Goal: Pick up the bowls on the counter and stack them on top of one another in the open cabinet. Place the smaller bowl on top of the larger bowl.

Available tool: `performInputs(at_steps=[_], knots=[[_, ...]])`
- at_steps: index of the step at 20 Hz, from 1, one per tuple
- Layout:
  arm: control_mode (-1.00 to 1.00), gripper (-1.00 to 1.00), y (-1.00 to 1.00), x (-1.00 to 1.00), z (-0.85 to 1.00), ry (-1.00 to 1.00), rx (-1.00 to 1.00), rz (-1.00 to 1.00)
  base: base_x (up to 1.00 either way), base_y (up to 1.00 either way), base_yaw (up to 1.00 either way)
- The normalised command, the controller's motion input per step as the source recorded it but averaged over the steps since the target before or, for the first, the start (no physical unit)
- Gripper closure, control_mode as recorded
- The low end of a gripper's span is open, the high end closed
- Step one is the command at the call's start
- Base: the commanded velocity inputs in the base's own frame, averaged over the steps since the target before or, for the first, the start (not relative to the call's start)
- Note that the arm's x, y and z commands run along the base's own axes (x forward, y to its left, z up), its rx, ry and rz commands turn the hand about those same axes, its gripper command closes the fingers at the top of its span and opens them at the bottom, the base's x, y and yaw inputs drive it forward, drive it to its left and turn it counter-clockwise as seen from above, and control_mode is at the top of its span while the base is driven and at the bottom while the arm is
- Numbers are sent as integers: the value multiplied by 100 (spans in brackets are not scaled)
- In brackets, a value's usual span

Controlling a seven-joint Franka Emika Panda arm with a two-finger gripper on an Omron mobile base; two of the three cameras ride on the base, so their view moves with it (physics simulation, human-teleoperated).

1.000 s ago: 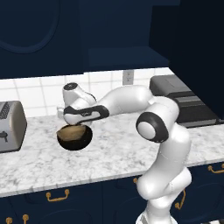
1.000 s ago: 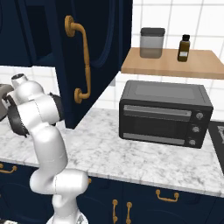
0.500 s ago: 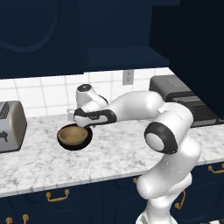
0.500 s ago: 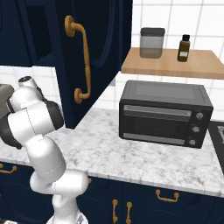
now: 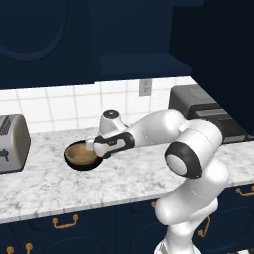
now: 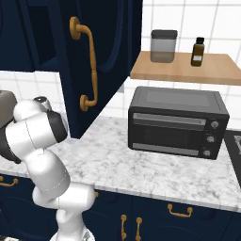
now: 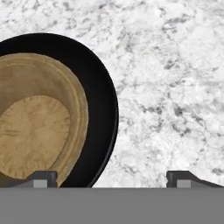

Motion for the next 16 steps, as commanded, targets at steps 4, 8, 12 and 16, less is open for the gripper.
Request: performInputs(at_steps=[4,8,12,16], knots=[[-100,-100,0,13,-19,0,2,10,0,0,0],[-100,-100,0,21,-30,0,4,8,0,0,0],[-100,-100,8,34,-30,0,3,5,0,0,0],[-100,-100,18,28,-34,0,1,3,0,0,0]])
